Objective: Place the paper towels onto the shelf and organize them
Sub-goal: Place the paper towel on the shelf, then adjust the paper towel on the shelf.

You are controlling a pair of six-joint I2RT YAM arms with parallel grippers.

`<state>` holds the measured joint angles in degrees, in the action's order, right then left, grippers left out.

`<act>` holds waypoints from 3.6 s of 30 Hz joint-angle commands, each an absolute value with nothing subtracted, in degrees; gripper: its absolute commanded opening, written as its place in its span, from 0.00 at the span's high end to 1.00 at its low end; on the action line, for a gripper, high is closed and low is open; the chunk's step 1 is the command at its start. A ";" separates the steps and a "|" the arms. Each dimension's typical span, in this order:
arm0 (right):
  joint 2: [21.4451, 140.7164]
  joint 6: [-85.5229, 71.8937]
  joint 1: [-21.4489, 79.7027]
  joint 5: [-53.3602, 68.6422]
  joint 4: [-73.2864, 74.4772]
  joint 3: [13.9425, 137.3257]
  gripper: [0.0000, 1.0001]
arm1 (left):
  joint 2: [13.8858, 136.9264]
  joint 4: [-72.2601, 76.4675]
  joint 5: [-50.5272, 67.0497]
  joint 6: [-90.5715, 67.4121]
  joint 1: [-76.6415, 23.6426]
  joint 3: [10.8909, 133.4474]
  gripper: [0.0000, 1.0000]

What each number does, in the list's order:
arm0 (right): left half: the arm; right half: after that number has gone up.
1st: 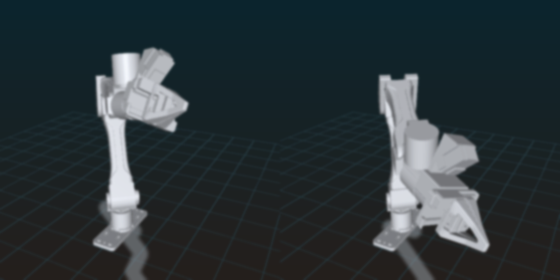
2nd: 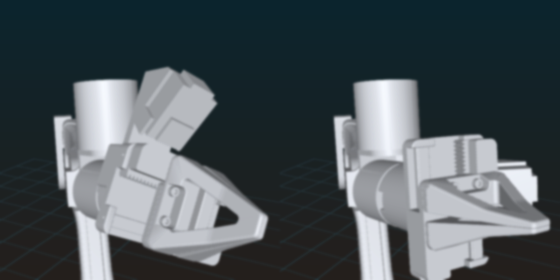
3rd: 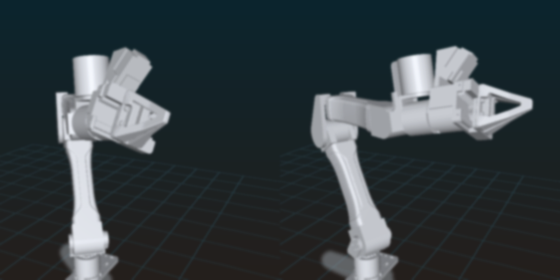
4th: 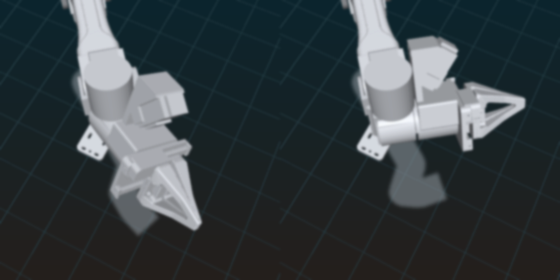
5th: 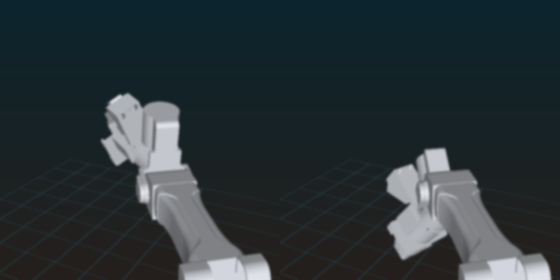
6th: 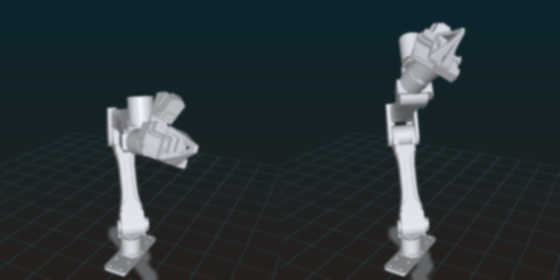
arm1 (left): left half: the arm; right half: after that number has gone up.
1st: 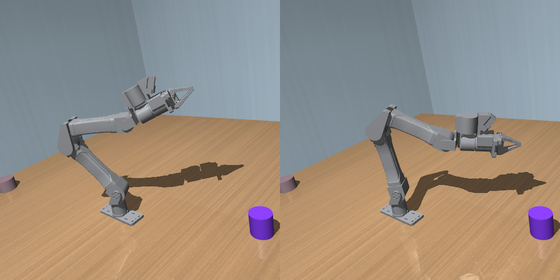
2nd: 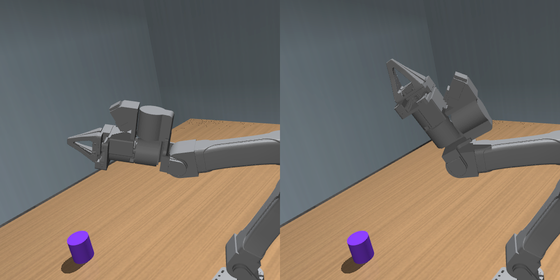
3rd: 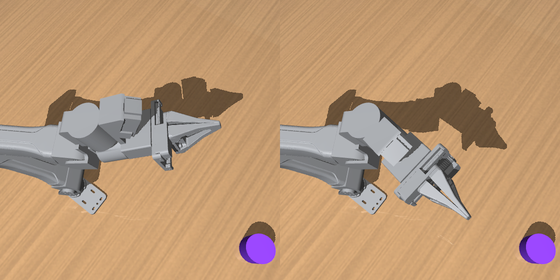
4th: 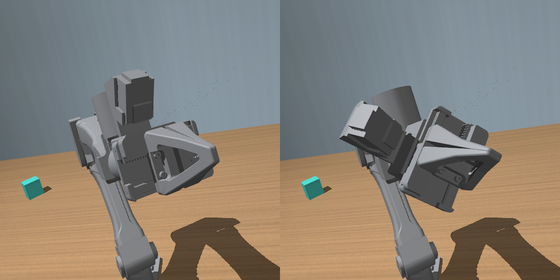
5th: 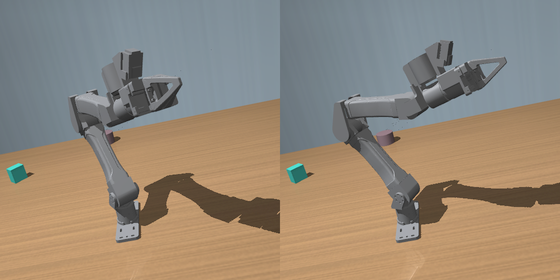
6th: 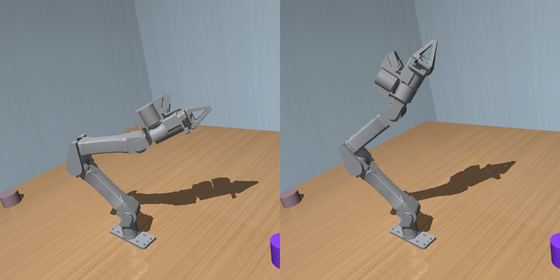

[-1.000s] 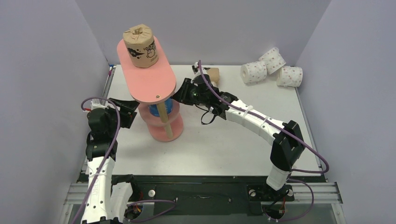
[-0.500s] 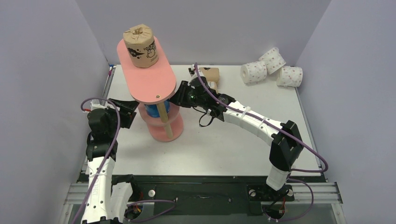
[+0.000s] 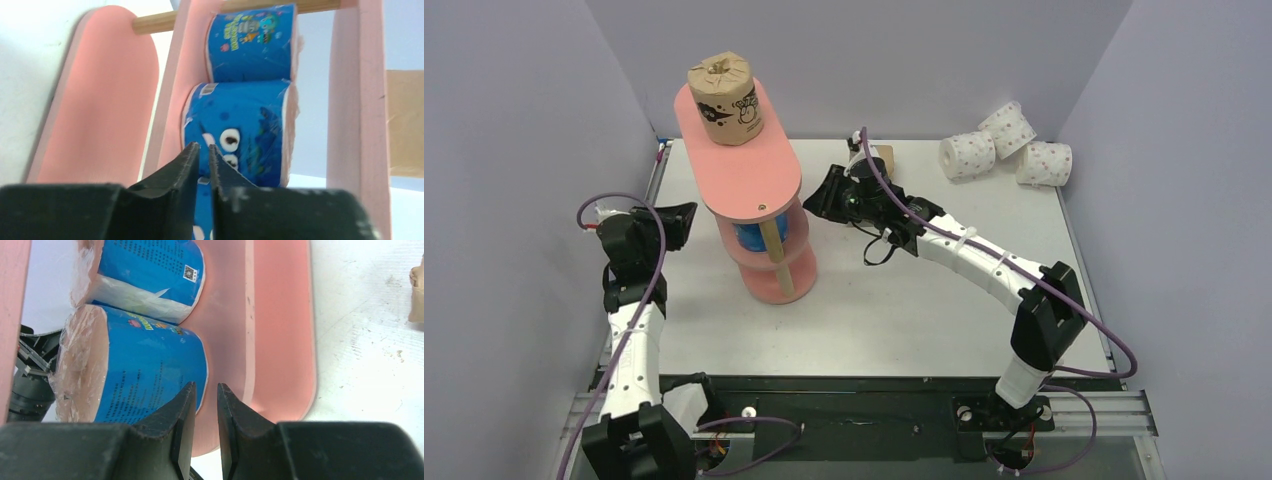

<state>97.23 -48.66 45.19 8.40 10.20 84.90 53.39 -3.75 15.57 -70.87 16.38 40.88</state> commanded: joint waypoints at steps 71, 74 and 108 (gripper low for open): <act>91.83 -48.61 45.12 8.34 5.07 77.62 0.81 | 40.42 -0.92 26.19 -67.15 7.27 30.34 1.00; 91.78 -48.53 45.09 8.37 5.07 77.61 0.81 | 40.87 -0.88 25.37 -67.15 6.52 30.57 1.00; 69.55 -42.33 32.73 -12.01 10.09 51.41 0.30 | 30.72 -43.08 -1.97 -52.07 8.68 39.53 0.06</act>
